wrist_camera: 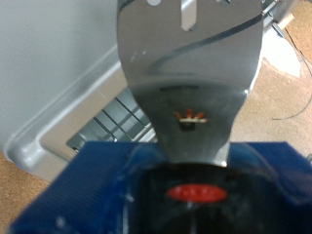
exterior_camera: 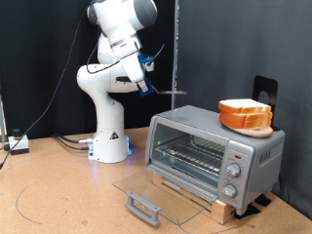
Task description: Make a piece of toast with the oven
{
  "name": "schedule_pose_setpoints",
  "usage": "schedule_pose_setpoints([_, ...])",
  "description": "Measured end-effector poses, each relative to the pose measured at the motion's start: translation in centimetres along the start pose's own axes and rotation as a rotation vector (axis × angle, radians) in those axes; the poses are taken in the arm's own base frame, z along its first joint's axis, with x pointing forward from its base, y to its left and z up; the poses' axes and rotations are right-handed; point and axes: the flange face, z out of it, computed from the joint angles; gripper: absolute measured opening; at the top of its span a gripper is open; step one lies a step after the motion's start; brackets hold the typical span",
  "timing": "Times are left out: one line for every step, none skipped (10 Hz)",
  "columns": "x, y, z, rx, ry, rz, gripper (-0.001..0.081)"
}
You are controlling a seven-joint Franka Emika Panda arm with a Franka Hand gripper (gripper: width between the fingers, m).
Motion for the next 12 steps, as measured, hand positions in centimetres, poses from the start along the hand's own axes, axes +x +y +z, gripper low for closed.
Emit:
schedule_pose_setpoints([0.0,0.4,0.3,0.005,-0.006,-0.002,0.0396])
schedule_pose_setpoints([0.1,0.7,0.4,0.013,-0.009,-0.007,0.0396])
schedule_pose_setpoints([0.2,0.6,0.3,0.011,-0.008,-0.007,0.0396])
schedule_pose_setpoints([0.4,0.4,0.1,0.007,-0.013,-0.020,0.0396])
schedule_pose_setpoints([0.7,0.3,0.0,-0.011,-0.033,-0.035,0.0396])
schedule_pose_setpoints([1.3,0.4,0.2,-0.036,-0.072,-0.037,0.0396])
schedule_pose_setpoints([1.9,0.7,0.8,-0.067,-0.129,-0.025,0.0396])
schedule_pose_setpoints([2.6,1.2,1.7,-0.090,-0.181,0.002,0.0396])
schedule_pose_setpoints([3.5,1.7,2.6,-0.112,-0.191,0.032,0.0396])
schedule_pose_setpoints([4.4,2.2,3.2,-0.118,-0.197,0.051,0.0396])
schedule_pose_setpoints([4.3,2.2,3.3,-0.116,-0.199,0.047,0.0396])
schedule_pose_setpoints([4.5,2.1,3.3,-0.104,-0.181,0.042,0.0396])
